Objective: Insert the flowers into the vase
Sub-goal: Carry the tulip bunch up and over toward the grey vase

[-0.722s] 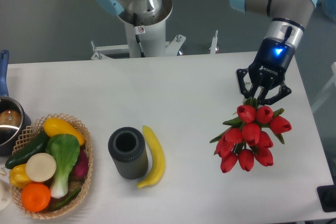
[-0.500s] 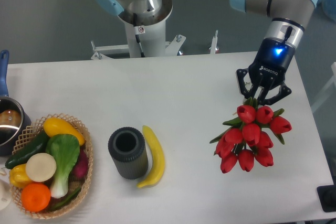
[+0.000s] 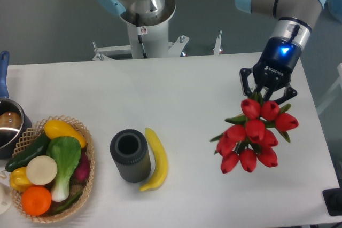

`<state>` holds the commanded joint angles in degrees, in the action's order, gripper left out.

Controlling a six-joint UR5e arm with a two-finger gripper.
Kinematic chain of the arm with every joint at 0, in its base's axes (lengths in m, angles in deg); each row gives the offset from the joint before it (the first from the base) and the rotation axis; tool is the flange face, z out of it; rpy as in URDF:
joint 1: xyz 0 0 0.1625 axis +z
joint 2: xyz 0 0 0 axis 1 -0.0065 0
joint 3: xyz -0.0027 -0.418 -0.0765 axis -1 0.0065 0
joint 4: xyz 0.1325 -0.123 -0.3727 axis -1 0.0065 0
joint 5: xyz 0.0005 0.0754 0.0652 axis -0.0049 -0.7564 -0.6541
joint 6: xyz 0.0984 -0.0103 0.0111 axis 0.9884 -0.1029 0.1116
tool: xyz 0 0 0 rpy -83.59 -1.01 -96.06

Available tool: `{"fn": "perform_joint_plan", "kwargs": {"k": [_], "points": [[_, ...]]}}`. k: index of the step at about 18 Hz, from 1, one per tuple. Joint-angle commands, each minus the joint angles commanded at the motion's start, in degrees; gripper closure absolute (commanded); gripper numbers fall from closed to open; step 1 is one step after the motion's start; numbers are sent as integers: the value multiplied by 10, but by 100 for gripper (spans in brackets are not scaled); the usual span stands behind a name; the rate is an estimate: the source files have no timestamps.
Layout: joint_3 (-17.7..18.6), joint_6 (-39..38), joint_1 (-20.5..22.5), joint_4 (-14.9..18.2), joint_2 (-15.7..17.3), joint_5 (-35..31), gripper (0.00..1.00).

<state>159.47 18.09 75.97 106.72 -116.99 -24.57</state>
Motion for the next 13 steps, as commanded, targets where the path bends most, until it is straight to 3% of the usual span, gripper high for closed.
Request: {"fn": "perform_joint_plan", "kwargs": {"k": [7,13], "points": [[1,39,-58,0,-15,92,81],[37,140,-67,0,-32,250,81]]}}
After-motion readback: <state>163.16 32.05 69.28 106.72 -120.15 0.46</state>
